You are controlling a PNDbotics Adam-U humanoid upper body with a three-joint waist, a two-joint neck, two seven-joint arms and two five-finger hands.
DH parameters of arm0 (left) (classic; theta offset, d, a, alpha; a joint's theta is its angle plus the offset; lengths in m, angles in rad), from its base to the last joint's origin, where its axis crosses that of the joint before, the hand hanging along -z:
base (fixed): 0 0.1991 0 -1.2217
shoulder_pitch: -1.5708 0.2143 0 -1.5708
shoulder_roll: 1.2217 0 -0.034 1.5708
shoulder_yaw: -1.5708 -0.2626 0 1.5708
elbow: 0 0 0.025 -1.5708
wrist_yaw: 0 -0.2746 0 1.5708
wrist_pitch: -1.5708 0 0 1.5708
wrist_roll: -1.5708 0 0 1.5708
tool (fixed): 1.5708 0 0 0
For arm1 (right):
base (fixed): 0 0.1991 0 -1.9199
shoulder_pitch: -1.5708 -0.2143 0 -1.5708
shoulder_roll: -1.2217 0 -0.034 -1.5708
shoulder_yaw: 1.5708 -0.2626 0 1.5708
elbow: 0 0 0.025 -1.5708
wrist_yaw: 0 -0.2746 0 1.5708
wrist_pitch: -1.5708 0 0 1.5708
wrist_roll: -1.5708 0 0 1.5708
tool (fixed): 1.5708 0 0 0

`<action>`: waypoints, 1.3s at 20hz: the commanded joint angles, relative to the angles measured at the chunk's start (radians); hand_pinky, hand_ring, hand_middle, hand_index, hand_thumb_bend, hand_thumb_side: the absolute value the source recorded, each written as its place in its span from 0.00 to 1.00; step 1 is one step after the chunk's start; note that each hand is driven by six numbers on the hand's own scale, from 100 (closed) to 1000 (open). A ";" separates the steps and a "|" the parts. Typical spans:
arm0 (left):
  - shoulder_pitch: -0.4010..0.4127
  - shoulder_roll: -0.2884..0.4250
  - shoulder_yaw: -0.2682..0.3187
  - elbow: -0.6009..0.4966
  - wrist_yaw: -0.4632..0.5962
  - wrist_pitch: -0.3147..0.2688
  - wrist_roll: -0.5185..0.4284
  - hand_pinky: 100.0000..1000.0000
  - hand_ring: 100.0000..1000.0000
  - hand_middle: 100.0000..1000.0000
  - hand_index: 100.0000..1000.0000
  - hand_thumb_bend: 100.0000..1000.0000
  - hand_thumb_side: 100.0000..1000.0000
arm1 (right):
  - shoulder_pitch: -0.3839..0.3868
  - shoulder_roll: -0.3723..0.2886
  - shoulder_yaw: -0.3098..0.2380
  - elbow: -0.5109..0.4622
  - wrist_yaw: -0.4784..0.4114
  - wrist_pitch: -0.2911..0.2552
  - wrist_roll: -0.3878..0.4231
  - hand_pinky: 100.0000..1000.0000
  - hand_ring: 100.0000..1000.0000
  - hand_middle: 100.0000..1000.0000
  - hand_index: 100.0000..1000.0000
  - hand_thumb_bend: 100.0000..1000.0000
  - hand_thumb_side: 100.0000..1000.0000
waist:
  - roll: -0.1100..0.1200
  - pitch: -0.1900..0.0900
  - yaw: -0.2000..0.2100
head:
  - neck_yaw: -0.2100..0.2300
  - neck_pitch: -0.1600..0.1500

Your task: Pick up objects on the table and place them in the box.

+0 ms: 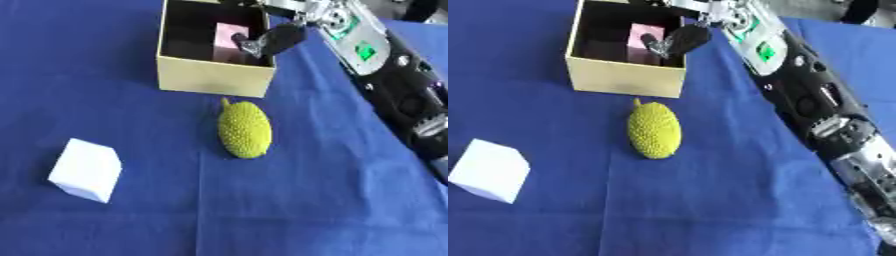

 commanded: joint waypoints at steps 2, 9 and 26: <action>-0.007 0.005 0.003 -0.019 0.003 0.001 -0.003 0.83 0.70 0.59 0.76 0.00 0.55 | -0.017 -0.013 -0.014 -0.030 -0.021 0.007 -0.001 1.00 1.00 0.89 1.00 0.00 0.32 | 0.009 -0.033 -0.002 | 0.003 0.001; 0.027 0.025 0.011 -0.019 -0.006 0.004 0.009 0.82 0.70 0.59 0.76 0.00 0.54 | -0.031 -0.019 -0.028 -0.115 -0.081 0.024 -0.050 1.00 1.00 0.80 0.99 0.00 0.34 | 0.029 -0.064 -0.039 | 0.020 -0.006; 0.038 0.103 0.009 -0.019 -0.053 -0.003 0.086 0.82 0.70 0.60 0.76 0.00 0.53 | 0.300 -0.285 -0.157 -0.707 -0.517 0.157 -0.249 0.99 0.90 0.62 0.90 0.00 0.38 | 0.066 -0.103 -0.109 | 0.133 0.101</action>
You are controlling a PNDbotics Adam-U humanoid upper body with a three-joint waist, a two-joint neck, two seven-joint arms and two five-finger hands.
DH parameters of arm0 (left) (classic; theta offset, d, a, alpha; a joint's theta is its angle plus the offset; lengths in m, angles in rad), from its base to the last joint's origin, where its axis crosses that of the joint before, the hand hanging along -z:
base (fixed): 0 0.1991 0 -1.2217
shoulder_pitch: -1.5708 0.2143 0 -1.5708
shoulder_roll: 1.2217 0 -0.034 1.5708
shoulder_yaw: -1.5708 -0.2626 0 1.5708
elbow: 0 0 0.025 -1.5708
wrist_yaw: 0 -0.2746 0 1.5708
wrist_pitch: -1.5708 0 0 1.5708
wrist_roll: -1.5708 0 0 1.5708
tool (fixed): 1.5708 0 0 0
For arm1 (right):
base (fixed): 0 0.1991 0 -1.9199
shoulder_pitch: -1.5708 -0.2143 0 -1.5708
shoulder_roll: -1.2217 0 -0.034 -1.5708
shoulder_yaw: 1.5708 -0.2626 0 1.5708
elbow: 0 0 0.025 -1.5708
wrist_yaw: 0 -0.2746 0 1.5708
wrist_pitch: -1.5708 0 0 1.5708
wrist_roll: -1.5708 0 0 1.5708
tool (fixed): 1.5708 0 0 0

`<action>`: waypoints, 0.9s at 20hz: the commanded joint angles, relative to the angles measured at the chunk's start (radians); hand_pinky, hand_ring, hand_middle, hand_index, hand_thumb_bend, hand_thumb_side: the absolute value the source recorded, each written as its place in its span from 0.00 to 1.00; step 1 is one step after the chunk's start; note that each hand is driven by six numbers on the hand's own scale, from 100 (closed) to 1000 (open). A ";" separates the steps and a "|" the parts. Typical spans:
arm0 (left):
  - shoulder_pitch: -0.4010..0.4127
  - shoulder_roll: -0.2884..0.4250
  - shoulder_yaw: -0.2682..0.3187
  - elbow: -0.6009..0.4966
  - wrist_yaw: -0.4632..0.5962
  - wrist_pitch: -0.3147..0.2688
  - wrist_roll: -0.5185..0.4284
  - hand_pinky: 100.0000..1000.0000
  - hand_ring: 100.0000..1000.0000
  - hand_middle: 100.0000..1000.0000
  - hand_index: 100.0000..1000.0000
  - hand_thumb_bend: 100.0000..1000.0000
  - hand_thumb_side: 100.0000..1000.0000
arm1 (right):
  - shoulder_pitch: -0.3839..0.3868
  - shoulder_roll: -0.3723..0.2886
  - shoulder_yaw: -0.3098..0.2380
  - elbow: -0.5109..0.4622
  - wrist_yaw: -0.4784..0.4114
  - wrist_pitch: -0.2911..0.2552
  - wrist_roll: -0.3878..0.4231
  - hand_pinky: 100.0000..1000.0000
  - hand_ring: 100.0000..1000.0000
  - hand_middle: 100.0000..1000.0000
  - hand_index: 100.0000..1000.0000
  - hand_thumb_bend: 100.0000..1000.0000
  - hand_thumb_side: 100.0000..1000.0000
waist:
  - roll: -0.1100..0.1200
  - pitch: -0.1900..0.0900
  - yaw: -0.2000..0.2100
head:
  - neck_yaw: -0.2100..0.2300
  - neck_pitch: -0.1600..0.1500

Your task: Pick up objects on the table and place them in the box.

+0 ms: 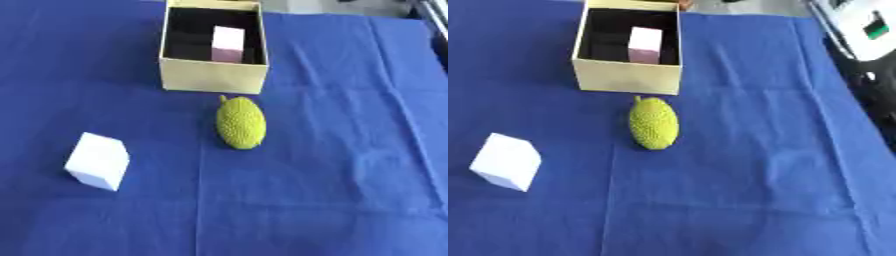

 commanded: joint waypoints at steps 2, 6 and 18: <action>-0.004 0.055 0.010 -0.019 -0.025 -0.001 0.027 0.82 0.70 0.60 0.76 0.00 0.53 | 0.089 -0.100 -0.075 -0.172 -0.073 0.015 -0.098 0.98 0.89 0.61 0.89 0.00 0.41 | 0.010 -0.021 -0.006 | 0.015 0.017; 0.005 0.101 0.009 -0.019 -0.059 0.017 0.055 0.82 0.71 0.61 0.77 0.00 0.52 | 0.187 -0.137 -0.116 -0.193 -0.099 -0.045 -0.168 0.97 0.88 0.60 0.88 0.00 0.43 | 0.019 -0.018 -0.019 | 0.032 0.018; -0.034 0.398 -0.072 -0.019 -0.303 0.210 -0.121 0.84 0.78 0.70 0.84 0.00 0.40 | 0.422 -0.139 -0.233 -0.194 -0.076 -0.222 -0.343 0.96 0.86 0.58 0.85 0.00 0.45 | 0.039 -0.022 -0.051 | 0.045 0.026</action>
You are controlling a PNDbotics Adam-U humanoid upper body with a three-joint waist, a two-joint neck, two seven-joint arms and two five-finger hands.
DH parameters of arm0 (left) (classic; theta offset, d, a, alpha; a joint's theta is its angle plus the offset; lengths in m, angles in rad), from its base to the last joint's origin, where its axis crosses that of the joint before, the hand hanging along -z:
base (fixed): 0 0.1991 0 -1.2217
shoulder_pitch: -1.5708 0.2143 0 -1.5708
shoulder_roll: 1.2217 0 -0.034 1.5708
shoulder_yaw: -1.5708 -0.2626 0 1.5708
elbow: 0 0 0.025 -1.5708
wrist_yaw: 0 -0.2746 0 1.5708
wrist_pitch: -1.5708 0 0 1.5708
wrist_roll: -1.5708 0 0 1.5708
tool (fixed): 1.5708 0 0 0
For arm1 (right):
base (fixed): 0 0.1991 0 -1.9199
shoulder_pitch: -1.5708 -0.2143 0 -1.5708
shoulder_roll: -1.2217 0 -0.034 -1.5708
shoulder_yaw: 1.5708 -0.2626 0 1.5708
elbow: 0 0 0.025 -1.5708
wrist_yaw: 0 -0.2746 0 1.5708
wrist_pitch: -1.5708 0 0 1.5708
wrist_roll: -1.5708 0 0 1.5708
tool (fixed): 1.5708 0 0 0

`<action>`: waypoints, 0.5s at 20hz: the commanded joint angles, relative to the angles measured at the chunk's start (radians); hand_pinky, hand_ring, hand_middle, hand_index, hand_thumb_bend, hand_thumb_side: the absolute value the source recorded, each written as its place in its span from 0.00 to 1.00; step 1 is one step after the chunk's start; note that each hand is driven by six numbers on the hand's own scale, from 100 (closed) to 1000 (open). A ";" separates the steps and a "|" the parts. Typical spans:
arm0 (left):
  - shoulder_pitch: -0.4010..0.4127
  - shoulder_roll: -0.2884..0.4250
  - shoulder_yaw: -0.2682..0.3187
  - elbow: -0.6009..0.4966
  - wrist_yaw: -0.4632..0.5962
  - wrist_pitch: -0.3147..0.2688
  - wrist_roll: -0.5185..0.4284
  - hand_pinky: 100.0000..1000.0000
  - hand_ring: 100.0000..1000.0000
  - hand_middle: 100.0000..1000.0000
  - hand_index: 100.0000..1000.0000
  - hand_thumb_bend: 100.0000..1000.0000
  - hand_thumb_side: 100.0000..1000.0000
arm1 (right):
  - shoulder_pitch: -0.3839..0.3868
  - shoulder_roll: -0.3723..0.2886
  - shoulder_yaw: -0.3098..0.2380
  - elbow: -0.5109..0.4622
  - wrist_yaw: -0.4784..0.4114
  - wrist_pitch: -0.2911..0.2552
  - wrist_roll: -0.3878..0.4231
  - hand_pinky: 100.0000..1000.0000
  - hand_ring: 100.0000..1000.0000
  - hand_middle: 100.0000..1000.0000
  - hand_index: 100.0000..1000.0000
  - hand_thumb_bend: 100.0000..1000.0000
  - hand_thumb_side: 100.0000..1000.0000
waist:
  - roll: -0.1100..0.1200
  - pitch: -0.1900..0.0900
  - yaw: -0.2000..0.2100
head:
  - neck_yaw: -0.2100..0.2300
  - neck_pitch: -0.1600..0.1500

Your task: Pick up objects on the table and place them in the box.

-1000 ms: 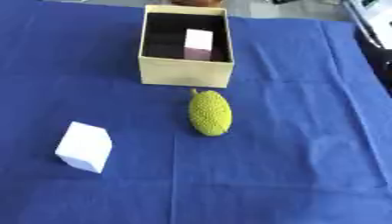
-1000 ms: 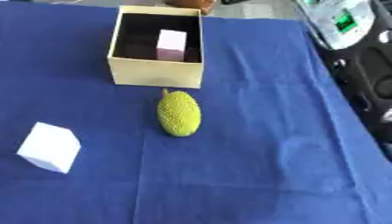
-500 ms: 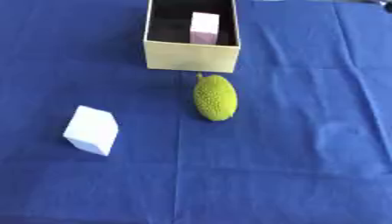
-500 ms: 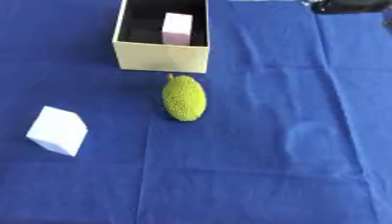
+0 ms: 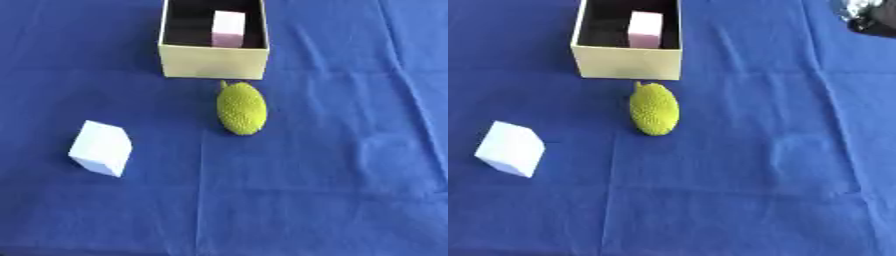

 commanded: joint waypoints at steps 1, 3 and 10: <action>-0.032 0.109 -0.022 -0.018 -0.057 0.049 -0.113 0.84 0.79 0.71 0.85 0.00 0.42 | 0.029 -0.033 -0.043 -0.015 0.024 -0.044 -0.047 0.96 0.86 0.58 0.85 0.00 0.45 | 0.003 -0.023 -0.004 | 0.011 0.004; -0.043 0.123 -0.026 -0.018 -0.071 0.060 -0.170 0.84 0.79 0.71 0.85 0.00 0.42 | 0.047 -0.034 -0.048 -0.015 0.035 -0.060 -0.065 0.96 0.86 0.58 0.85 0.00 0.45 | 0.003 -0.023 -0.004 | 0.012 0.005; -0.081 0.217 -0.114 0.051 -0.129 0.008 -0.256 0.88 0.82 0.73 0.86 0.08 0.46 | 0.126 -0.023 -0.084 -0.015 0.075 -0.116 -0.125 0.95 0.84 0.56 0.84 0.00 0.45 | 0.013 -0.018 -0.030 | 0.028 0.002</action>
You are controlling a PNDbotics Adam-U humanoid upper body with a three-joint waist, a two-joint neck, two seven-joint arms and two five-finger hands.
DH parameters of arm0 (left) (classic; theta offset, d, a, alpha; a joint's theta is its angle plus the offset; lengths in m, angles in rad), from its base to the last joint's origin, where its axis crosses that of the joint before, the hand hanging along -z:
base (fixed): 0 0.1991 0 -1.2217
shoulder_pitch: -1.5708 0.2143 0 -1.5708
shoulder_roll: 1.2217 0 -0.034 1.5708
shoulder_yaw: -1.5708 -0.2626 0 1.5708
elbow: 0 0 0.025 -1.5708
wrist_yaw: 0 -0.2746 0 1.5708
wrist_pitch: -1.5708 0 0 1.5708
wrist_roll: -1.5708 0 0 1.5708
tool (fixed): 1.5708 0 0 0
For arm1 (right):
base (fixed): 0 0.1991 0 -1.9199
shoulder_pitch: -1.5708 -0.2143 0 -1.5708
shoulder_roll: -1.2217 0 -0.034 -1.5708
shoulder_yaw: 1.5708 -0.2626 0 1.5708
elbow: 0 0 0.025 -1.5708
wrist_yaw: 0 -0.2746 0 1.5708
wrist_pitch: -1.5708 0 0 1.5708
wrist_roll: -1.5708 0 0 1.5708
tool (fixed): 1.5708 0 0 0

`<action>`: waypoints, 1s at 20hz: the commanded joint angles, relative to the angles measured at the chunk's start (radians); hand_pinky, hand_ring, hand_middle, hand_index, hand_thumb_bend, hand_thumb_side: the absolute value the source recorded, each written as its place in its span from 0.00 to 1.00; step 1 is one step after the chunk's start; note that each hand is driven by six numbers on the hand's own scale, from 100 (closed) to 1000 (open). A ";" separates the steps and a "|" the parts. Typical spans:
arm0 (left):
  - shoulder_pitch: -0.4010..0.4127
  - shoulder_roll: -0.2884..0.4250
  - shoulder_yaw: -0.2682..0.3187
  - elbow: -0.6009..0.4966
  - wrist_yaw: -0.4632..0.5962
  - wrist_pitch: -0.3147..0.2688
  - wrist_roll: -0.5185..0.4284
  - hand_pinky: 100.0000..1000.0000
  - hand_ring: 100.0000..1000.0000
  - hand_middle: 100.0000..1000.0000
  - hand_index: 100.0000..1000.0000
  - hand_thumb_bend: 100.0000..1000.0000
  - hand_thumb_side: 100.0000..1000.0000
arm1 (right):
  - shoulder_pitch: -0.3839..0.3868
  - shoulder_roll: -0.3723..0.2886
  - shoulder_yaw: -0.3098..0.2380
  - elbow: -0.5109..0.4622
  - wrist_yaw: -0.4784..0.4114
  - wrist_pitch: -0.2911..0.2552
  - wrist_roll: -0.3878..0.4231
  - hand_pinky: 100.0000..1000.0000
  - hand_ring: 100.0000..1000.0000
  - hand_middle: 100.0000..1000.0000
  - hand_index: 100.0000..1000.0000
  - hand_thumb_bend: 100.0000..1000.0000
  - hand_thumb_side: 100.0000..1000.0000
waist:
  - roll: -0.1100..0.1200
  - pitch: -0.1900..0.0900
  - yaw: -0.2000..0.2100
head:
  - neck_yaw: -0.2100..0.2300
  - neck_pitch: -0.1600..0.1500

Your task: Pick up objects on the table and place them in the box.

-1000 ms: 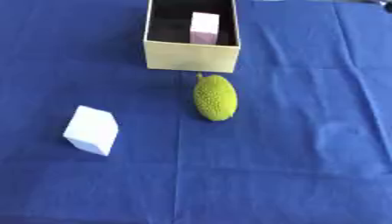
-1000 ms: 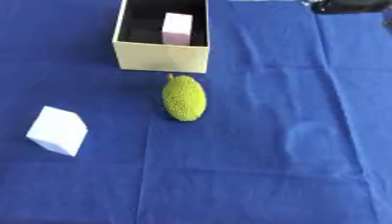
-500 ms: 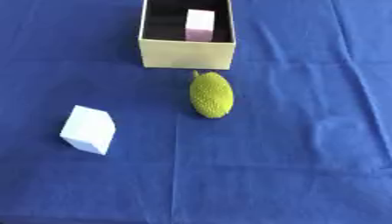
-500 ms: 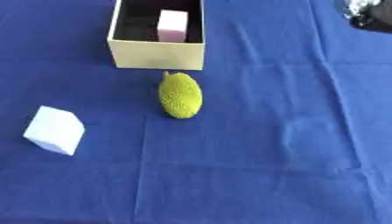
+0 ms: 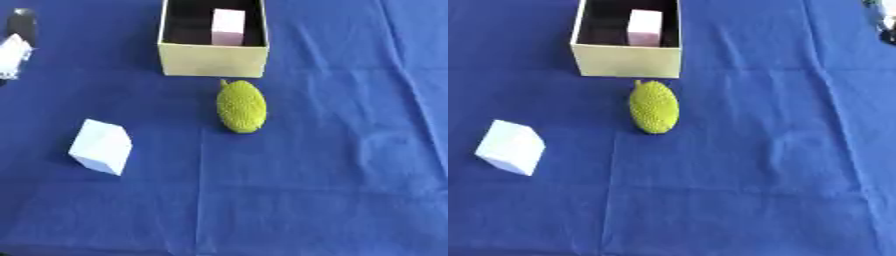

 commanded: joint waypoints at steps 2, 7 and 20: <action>-0.040 0.121 -0.084 0.035 -0.060 -0.056 -0.063 0.89 0.83 0.72 0.86 0.14 0.54 | 0.023 -0.010 -0.031 -0.015 0.031 -0.040 -0.039 0.95 0.84 0.56 0.84 0.00 0.45 | 0.000 -0.017 -0.005 | 0.016 -0.002; -0.077 0.119 -0.180 0.092 -0.136 -0.117 -0.139 0.92 0.85 0.71 0.87 0.26 0.69 | 0.042 0.013 -0.026 -0.015 0.048 -0.042 -0.047 0.95 0.84 0.55 0.84 0.00 0.46 | 0.003 -0.019 -0.003 | 0.015 -0.003; -0.033 0.128 -0.230 0.135 -0.247 -0.210 -0.328 0.99 0.90 0.79 0.91 0.40 0.86 | 0.048 0.046 -0.023 -0.015 0.045 -0.017 -0.036 0.96 0.82 0.53 0.83 0.00 0.47 | 0.006 -0.014 -0.005 | 0.013 -0.006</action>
